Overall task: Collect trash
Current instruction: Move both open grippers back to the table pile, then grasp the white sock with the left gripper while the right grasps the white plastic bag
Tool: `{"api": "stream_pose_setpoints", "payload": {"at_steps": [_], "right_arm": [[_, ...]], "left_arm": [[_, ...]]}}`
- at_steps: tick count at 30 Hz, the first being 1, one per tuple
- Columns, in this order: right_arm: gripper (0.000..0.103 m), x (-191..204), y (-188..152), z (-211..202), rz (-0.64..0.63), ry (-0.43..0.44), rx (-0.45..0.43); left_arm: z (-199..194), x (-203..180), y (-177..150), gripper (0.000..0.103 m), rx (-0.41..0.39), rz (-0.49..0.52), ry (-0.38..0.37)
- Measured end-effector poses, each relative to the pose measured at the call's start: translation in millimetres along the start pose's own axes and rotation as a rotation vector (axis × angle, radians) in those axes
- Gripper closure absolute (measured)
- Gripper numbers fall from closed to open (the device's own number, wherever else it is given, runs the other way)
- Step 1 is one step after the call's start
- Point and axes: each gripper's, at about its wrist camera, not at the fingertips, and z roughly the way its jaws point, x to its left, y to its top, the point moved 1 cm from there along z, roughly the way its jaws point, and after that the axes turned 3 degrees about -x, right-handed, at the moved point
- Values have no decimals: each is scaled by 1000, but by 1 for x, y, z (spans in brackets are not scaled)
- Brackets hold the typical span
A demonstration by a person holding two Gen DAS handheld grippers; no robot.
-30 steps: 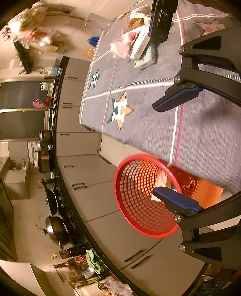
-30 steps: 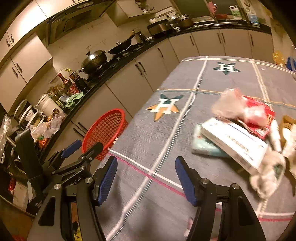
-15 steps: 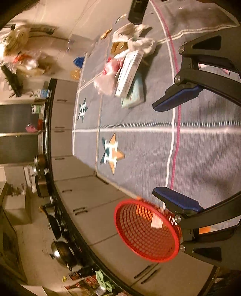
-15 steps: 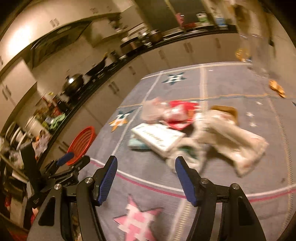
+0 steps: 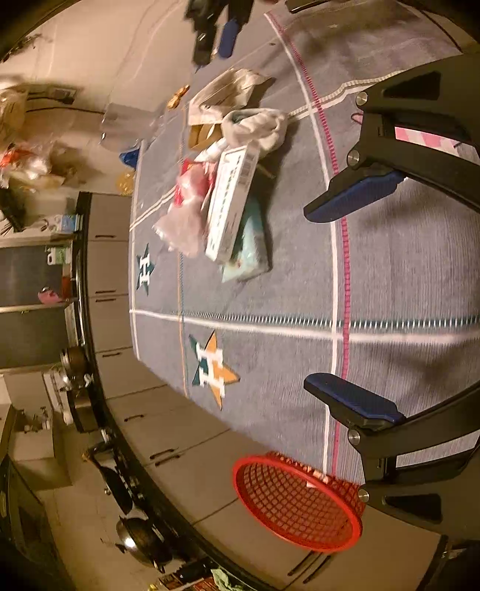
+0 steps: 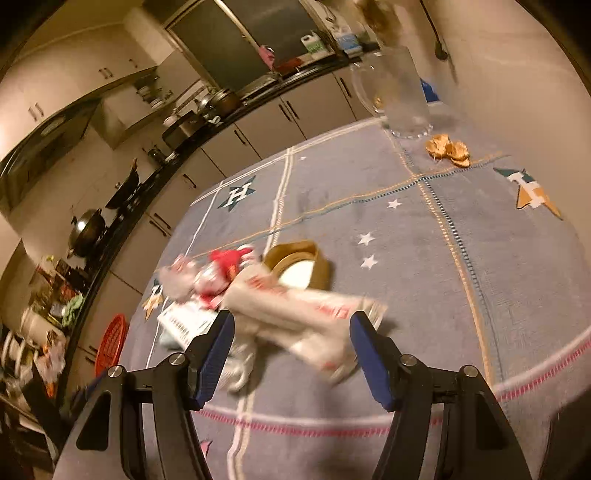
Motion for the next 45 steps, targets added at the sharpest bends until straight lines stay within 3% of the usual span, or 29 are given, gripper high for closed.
{"api": "stream_pose_setpoints", "payload": {"at_steps": [5, 10, 16, 19, 20, 24, 29, 31, 33, 36, 40, 45], "right_arm": [[34, -27, 19, 25, 80, -32, 7], [34, -38, 15, 44, 155, 23, 78], [31, 1, -21, 34, 88, 179, 199], [31, 35, -45, 20, -60, 212, 249], [31, 46, -48, 14, -122, 197, 237], [31, 64, -42, 8, -321, -5, 128], [31, 50, -39, 42, -255, -25, 219], [35, 53, -46, 51, -268, -52, 227], [57, 57, -52, 55, -289, -74, 235], [75, 56, -53, 49, -304, -101, 210], [79, 44, -47, 30, -266, -151, 131], [79, 31, -47, 3, -210, -119, 77]], "left_arm": [[3, -12, -2, 20, 6, 29, -17], [6, -15, -2, 20, 13, 35, -27], [10, -13, 0, 20, 20, 32, -29], [10, -11, 0, 20, 22, 24, -34], [10, -11, 0, 20, 24, 22, -36], [10, -11, 1, 20, 28, 14, -49], [5, -14, 4, 20, 22, 16, -76], [4, -16, 7, 20, 23, 10, -94], [5, -19, 12, 20, 38, -4, -141], [6, -29, 19, 20, 53, -6, -199], [8, -52, 24, 20, 55, 28, -242], [24, -83, 30, 20, 70, 56, -284]]}}
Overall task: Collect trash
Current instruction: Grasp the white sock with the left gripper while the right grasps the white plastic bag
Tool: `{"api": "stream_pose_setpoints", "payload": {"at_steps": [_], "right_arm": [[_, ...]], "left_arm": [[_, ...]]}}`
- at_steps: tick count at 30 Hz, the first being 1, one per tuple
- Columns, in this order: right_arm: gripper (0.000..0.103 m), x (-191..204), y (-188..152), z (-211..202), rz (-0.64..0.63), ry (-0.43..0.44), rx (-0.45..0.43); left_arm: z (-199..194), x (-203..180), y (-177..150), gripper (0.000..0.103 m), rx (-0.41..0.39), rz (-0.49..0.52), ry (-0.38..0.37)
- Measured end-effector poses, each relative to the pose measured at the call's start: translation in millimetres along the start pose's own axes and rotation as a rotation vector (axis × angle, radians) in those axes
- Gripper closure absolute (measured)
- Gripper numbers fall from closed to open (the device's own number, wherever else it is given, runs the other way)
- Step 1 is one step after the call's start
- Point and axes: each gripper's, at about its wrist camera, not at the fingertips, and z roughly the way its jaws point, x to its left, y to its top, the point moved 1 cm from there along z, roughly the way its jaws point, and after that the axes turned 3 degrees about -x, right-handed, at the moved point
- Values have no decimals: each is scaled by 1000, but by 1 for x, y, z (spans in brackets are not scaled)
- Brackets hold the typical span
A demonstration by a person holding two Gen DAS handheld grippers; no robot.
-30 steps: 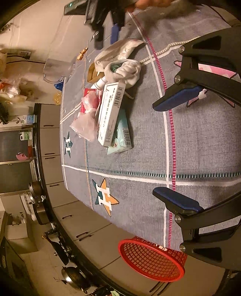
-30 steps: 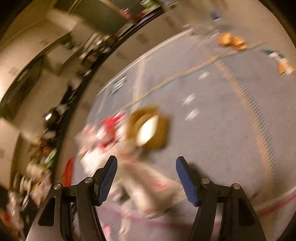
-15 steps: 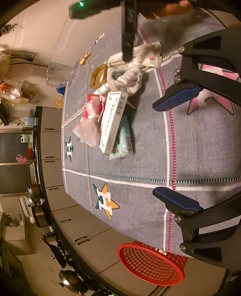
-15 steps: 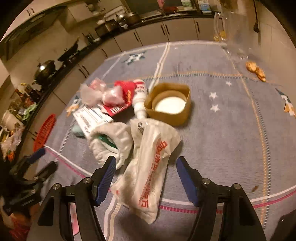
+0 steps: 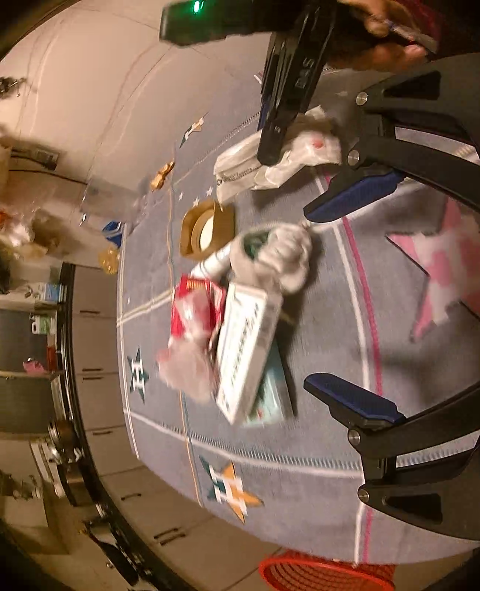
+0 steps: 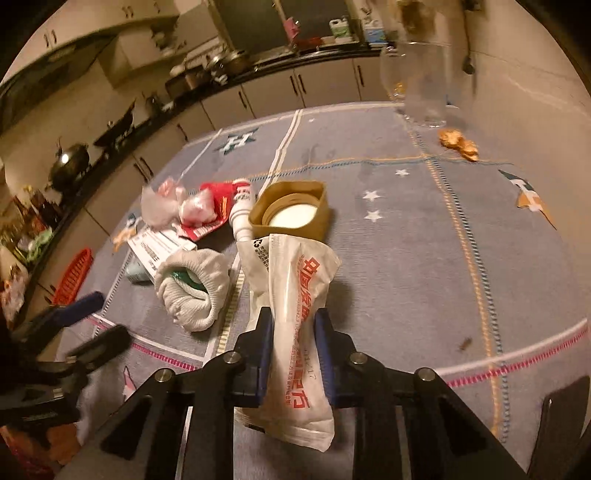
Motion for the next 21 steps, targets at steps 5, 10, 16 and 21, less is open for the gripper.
{"api": "stream_pose_setpoints", "payload": {"at_steps": [5, 10, 16, 21], "right_arm": [[78, -6, -6, -9, 33, 59, -25], [78, -14, -12, -6, 70, 78, -26], [78, -13, -17, -3, 67, 69, -43], [78, -13, -20, 2, 81, 67, -38]], "left_arm": [[25, -9, 10, 21, 30, -25, -26], [49, -16, 17, 38, 48, -27, 3], [73, -22, 17, 40, 75, -35, -26], [73, -23, 17, 75, 63, -29, -53]]}}
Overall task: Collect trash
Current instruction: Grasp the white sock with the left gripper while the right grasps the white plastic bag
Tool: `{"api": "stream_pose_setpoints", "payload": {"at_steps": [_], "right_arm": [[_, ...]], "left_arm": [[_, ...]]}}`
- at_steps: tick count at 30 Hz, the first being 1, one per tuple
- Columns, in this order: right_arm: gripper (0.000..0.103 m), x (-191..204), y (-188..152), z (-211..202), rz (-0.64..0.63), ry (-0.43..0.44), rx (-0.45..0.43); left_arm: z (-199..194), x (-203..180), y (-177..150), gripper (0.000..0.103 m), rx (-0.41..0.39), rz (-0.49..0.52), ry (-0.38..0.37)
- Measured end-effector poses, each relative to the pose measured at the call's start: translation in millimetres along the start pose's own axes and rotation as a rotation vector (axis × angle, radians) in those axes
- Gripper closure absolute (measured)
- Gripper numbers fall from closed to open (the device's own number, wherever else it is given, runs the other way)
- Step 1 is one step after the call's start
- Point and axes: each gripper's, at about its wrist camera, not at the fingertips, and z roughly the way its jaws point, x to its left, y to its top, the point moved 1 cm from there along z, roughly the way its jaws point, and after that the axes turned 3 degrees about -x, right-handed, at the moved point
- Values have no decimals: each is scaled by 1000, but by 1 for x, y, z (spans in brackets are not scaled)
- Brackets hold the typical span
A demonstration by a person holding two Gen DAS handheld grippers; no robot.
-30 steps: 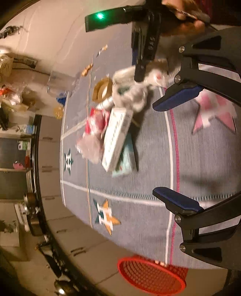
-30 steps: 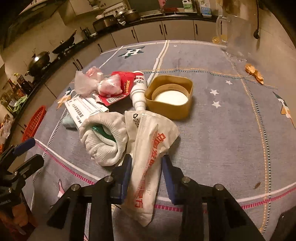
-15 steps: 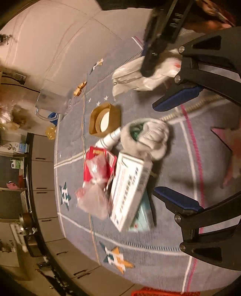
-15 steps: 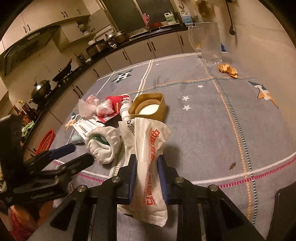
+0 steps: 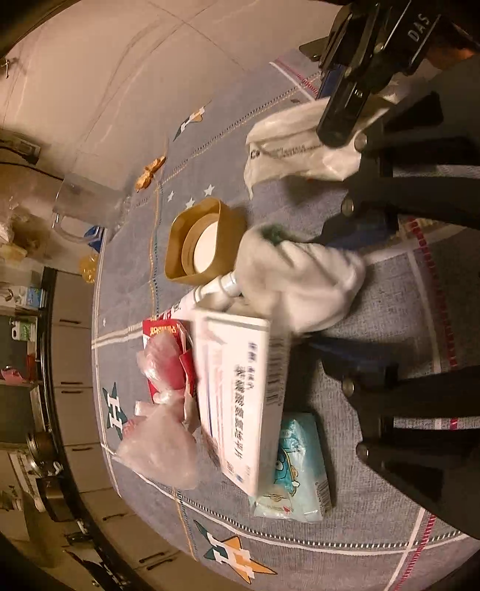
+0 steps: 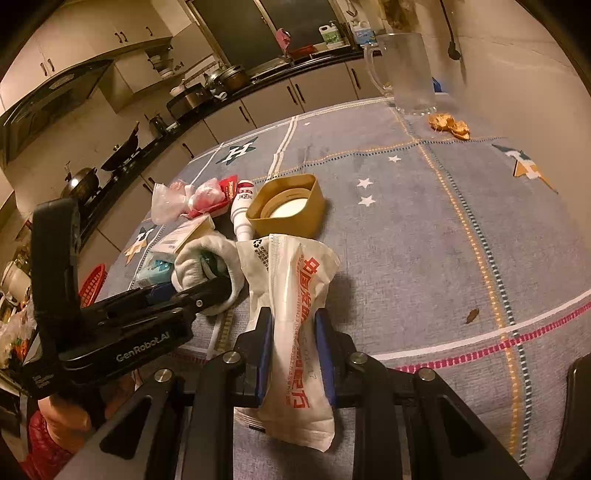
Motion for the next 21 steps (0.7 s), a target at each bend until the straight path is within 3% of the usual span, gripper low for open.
{"api": "stream_pose_setpoints", "payload": {"at_steps": [1, 8, 14, 21], "right_arm": [[78, 0, 0, 1, 4, 2, 1], [78, 4, -3, 2, 8, -10, -10], [78, 12, -8, 3, 1, 7, -12], [78, 31, -9, 7, -39, 31, 1]], "left_arm": [[0, 0, -1, 79, 5, 6, -6], [-23, -1, -17, 79, -26, 54, -11], [-54, 16, -40, 79, -77, 41, -5], [-68, 36, -57, 79, -61, 8, -42]]}}
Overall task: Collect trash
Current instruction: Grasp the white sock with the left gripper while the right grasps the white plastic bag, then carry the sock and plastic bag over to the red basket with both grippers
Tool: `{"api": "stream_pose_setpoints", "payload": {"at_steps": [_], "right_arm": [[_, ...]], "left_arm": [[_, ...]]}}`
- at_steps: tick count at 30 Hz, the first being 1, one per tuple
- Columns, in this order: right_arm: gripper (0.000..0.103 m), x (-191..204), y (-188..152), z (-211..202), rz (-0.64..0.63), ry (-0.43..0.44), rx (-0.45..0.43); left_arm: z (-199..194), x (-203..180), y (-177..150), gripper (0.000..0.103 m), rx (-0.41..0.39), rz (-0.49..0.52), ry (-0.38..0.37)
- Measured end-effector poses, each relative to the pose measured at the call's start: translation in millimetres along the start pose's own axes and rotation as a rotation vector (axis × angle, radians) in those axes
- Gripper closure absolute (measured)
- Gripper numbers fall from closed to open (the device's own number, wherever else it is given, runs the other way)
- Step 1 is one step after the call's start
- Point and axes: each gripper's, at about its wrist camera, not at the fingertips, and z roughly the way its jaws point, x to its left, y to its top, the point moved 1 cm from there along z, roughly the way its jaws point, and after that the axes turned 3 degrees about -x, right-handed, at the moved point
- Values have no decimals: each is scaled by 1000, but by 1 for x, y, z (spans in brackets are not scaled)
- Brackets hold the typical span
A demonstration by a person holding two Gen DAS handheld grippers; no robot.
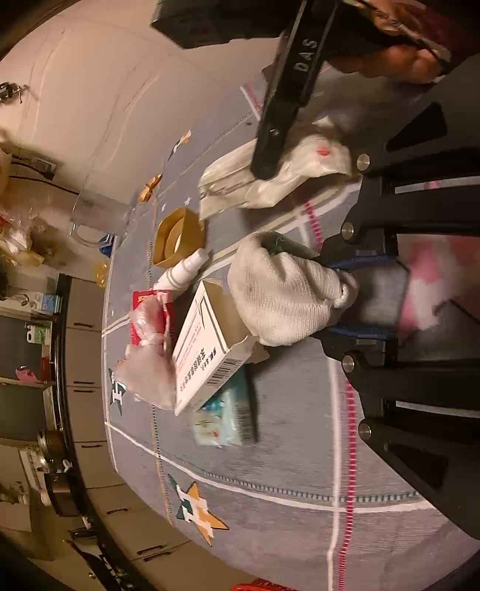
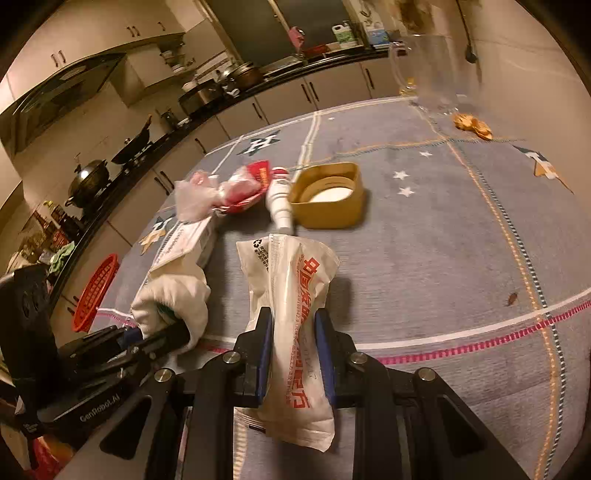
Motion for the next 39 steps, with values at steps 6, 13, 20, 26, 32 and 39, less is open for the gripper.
{"api": "stream_pose_setpoints", "payload": {"at_steps": [6, 13, 20, 26, 32, 39], "right_arm": [[78, 9, -4, 0, -22, 4, 13], [78, 16, -8, -2, -27, 18, 21], [78, 31, -10, -4, -57, 28, 22], [78, 36, -13, 2, -62, 40, 45], [78, 46, -13, 4, -86, 51, 51], [78, 54, -15, 8, -96, 55, 62]], "left_arm": [[-16, 12, -12, 79, 29, -32, -6], [-31, 30, -22, 79, -18, -66, 36], [-35, 28, -18, 79, -77, -42, 98], [-31, 34, -16, 79, -65, -68, 96], [-28, 34, -16, 79, -56, -77, 85], [-29, 36, -18, 79, -62, -78, 84]]}}
